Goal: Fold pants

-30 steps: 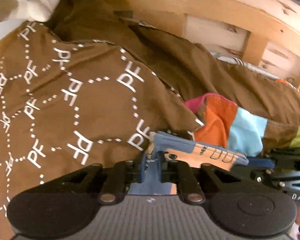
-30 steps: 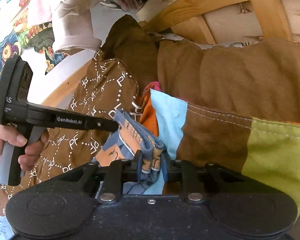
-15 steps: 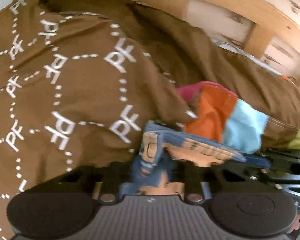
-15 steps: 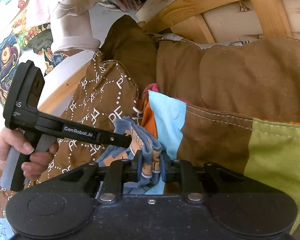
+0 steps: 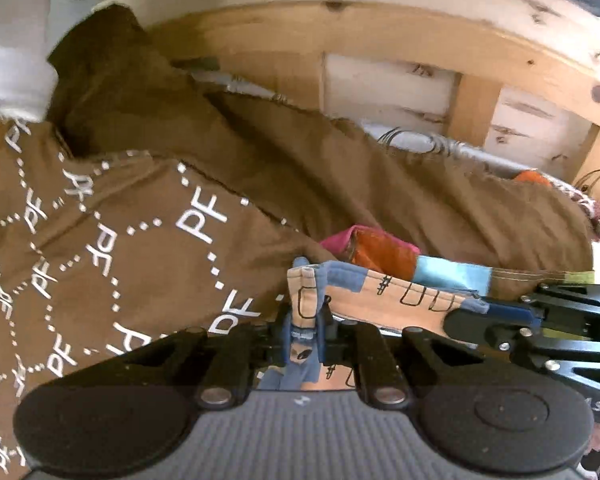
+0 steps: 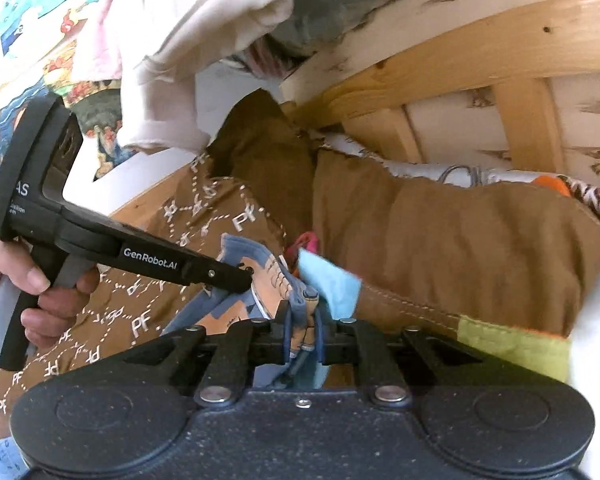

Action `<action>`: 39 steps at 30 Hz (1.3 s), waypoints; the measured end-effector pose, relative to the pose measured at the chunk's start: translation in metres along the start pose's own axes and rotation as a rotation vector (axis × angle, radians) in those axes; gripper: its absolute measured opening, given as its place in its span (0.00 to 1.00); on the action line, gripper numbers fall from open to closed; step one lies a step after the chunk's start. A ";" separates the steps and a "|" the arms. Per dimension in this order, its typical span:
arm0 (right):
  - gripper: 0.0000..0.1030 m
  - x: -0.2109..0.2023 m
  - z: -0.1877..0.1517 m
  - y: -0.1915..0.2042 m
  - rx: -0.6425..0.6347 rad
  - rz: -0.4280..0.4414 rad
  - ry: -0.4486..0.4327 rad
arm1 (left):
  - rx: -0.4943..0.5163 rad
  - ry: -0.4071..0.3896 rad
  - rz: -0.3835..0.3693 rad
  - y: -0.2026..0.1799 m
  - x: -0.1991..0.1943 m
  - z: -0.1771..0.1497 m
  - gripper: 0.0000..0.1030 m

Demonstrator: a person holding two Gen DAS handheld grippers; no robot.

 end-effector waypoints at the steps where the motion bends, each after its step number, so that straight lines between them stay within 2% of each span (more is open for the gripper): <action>1: 0.11 0.003 -0.001 -0.001 -0.002 -0.001 0.010 | -0.002 0.012 0.006 -0.004 0.002 -0.017 0.17; 3: 0.11 0.007 -0.002 0.000 -0.024 -0.006 0.026 | -0.017 0.014 0.034 -0.003 0.008 -0.020 0.30; 5: 0.12 0.009 -0.001 0.001 -0.031 0.003 0.032 | -0.046 -0.014 0.049 0.003 0.002 -0.024 0.49; 6: 0.12 0.009 -0.001 0.000 -0.030 0.009 0.039 | -0.052 -0.031 0.042 0.006 -0.010 -0.030 0.63; 7: 0.12 0.009 0.000 -0.001 -0.019 0.019 0.045 | -0.050 -0.061 0.039 0.008 -0.022 -0.035 0.71; 9: 0.14 0.008 0.001 -0.002 -0.004 0.038 0.058 | -0.042 -0.102 0.069 0.010 -0.042 -0.048 0.74; 12: 0.29 0.001 0.004 0.001 -0.013 0.057 0.066 | -0.038 -0.126 0.140 0.002 -0.070 -0.078 0.80; 14: 0.55 -0.009 0.004 0.004 -0.026 0.089 0.060 | -0.010 -0.146 0.169 -0.015 -0.085 -0.102 0.84; 17: 0.73 -0.023 0.003 0.015 -0.112 0.088 0.037 | 0.038 -0.213 0.203 -0.046 -0.096 -0.129 0.84; 19: 0.73 -0.030 0.002 0.022 -0.169 0.081 0.014 | 0.045 -0.214 0.198 -0.063 -0.092 -0.140 0.70; 21: 0.64 -0.032 0.004 0.027 -0.184 0.109 0.012 | 0.065 -0.175 0.171 -0.076 -0.084 -0.151 0.57; 22: 0.55 -0.032 0.003 0.026 -0.178 0.121 0.021 | 0.078 -0.158 0.160 -0.081 -0.079 -0.155 0.52; 23: 0.49 -0.031 0.003 0.026 -0.165 0.134 0.033 | 0.092 -0.147 0.154 -0.085 -0.075 -0.159 0.51; 25: 0.43 -0.028 0.002 0.024 -0.134 0.161 0.064 | 0.084 -0.128 0.138 -0.087 -0.067 -0.164 0.49; 27: 0.42 -0.026 0.000 0.025 -0.132 0.174 0.099 | 0.063 -0.102 0.120 -0.085 -0.060 -0.169 0.45; 30: 0.42 -0.021 -0.008 0.026 -0.155 0.127 0.159 | 0.021 -0.071 0.104 -0.079 -0.049 -0.176 0.38; 32: 0.42 -0.017 -0.017 0.022 -0.140 0.095 0.213 | -0.007 -0.056 0.086 -0.075 -0.042 -0.181 0.29; 33: 0.42 -0.015 -0.021 0.020 -0.126 0.085 0.233 | -0.019 -0.054 0.077 -0.073 -0.039 -0.182 0.21; 34: 0.42 -0.013 -0.023 0.018 -0.111 0.084 0.241 | -0.033 -0.055 0.069 -0.071 -0.039 -0.183 0.15; 37: 0.42 -0.011 -0.020 0.020 -0.083 0.089 0.223 | -0.073 -0.071 0.044 -0.066 -0.045 -0.182 0.04; 39: 0.42 -0.010 -0.019 0.020 -0.089 0.068 0.206 | -0.067 -0.079 0.044 -0.065 -0.049 -0.181 0.03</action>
Point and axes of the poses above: each gripper's, at about its wrist camera, not at the fingertips, and x roughly the way its jaws point, y to its left, z to its top, the point moved 7 cm from there along x, roughly the way its jaws point, and after that the axes turned 8 degrees about -z, right-handed, at the moved point
